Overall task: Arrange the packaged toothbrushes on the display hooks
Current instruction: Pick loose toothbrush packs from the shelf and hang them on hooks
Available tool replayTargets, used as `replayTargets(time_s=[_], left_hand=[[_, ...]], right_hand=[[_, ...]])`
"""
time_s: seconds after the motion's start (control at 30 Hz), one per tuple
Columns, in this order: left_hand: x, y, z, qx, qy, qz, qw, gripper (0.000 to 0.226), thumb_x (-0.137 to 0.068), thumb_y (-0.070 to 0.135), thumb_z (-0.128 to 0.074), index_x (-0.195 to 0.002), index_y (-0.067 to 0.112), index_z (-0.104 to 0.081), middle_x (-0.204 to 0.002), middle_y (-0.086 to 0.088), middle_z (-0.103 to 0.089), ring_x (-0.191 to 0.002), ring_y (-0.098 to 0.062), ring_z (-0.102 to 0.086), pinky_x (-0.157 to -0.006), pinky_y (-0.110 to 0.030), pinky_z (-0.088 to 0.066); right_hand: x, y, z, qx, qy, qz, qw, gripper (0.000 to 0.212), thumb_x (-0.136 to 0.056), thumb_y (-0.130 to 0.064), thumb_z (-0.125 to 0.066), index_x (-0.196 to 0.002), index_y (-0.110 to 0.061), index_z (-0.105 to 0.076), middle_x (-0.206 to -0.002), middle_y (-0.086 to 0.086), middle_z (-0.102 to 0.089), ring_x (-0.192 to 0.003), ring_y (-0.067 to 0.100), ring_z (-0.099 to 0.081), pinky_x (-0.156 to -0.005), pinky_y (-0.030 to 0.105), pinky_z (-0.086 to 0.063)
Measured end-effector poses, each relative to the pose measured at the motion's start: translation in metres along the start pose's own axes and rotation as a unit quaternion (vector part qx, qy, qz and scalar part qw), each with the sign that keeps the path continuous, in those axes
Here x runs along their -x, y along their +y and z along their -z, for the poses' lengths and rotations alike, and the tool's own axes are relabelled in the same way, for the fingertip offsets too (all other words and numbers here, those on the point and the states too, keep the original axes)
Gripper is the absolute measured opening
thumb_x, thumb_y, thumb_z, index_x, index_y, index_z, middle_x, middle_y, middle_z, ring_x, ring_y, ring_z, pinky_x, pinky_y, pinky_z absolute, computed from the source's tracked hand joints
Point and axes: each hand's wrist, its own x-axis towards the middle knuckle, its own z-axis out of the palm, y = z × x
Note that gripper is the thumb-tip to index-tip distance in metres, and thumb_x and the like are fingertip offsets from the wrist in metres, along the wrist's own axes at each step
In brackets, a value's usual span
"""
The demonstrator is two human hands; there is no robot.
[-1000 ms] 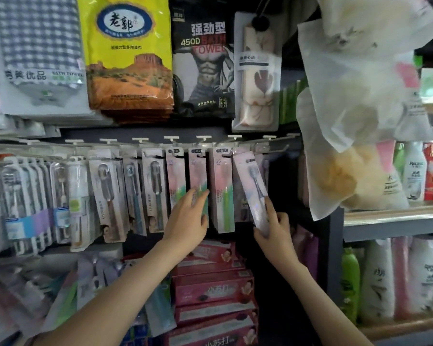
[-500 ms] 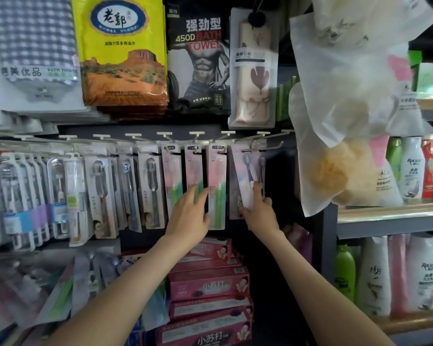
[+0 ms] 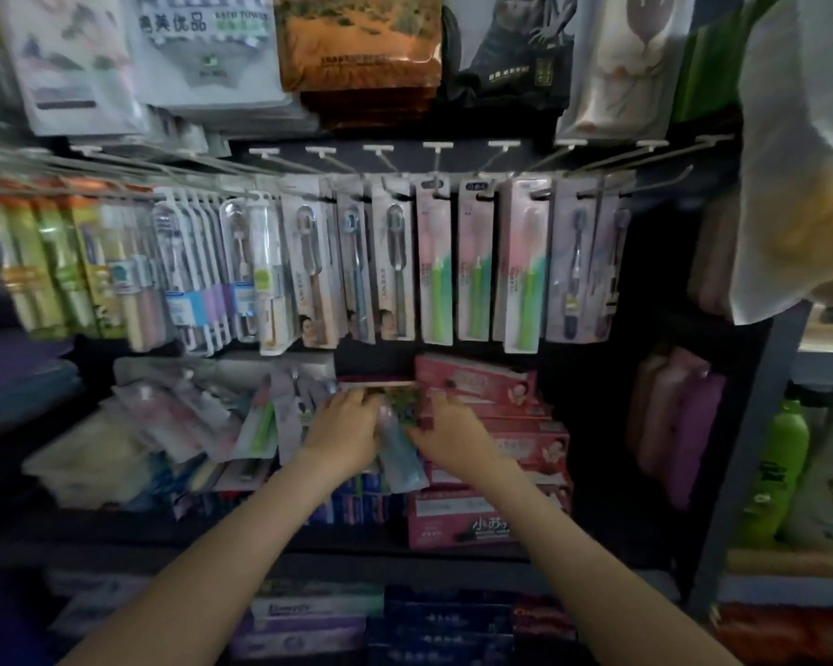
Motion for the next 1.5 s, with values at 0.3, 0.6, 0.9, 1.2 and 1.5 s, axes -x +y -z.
replayTargets(time_s=[0.3, 0.6, 0.9, 1.2, 1.5], left_hand=[[0.031, -0.058, -0.013, 0.038, 0.030, -0.006, 0.999, 0.049, -0.091, 0.013, -0.046, -0.139, 0.011, -0.043, -0.135, -0.013, -0.048, -0.121, -0.031, -0.045, -0.099, -0.036, -0.035], [0.035, -0.042, -0.018, 0.109, 0.058, -0.020, 0.992, 0.044, -0.095, 0.023, -0.044, -0.139, 0.016, -0.042, -0.140, -0.004, -0.044, -0.129, -0.022, -0.038, -0.108, -0.032, -0.031], [0.025, 0.024, -0.008, 0.444, 0.030, 0.094, 0.891, 0.055, -0.092, 0.029, -0.058, -0.138, 0.009, -0.034, -0.093, 0.012, -0.058, -0.089, -0.009, -0.057, -0.078, -0.023, -0.045], [0.014, 0.031, -0.021, 0.536, -0.008, 0.154, 0.830, 0.025, -0.084, 0.018, -0.060, -0.106, 0.013, -0.049, -0.088, -0.005, -0.066, -0.083, -0.025, -0.066, -0.077, -0.050, -0.056], [0.017, 0.030, -0.011, 0.616, -0.024, 0.102, 0.781, 0.024, -0.091, 0.009, -0.059, -0.112, 0.019, -0.052, -0.102, -0.008, -0.065, -0.092, -0.019, -0.066, -0.078, -0.038, -0.058]], right_hand=[[-0.010, -0.017, -0.056, 0.060, -0.092, -0.069, 0.992, 0.073, -0.086, -0.051, -0.055, -0.140, -0.008, -0.030, -0.133, 0.019, -0.043, -0.124, 0.037, -0.039, -0.099, 0.043, -0.039], [0.016, -0.009, -0.042, -0.015, -0.022, -0.057, 0.998, 0.063, -0.082, -0.015, -0.063, -0.135, -0.003, -0.031, -0.128, 0.015, -0.040, -0.109, 0.029, -0.048, -0.079, 0.027, -0.043], [0.051, 0.014, -0.033, -0.042, 0.039, -0.003, 0.998, 0.071, -0.083, -0.016, -0.066, -0.139, -0.001, -0.026, -0.127, 0.012, -0.037, -0.114, 0.027, -0.045, -0.080, 0.018, -0.034], [0.064, 0.018, -0.035, -0.039, 0.063, 0.022, 0.997, 0.057, -0.084, -0.013, -0.063, -0.132, -0.003, -0.033, -0.107, -0.001, -0.028, -0.090, 0.015, -0.036, -0.065, 0.005, -0.033], [0.053, 0.007, -0.034, -0.074, 0.095, -0.004, 0.993, 0.066, -0.085, -0.022, -0.065, -0.139, -0.008, -0.031, -0.114, -0.004, -0.036, -0.103, 0.010, -0.039, -0.081, 0.016, -0.035]])
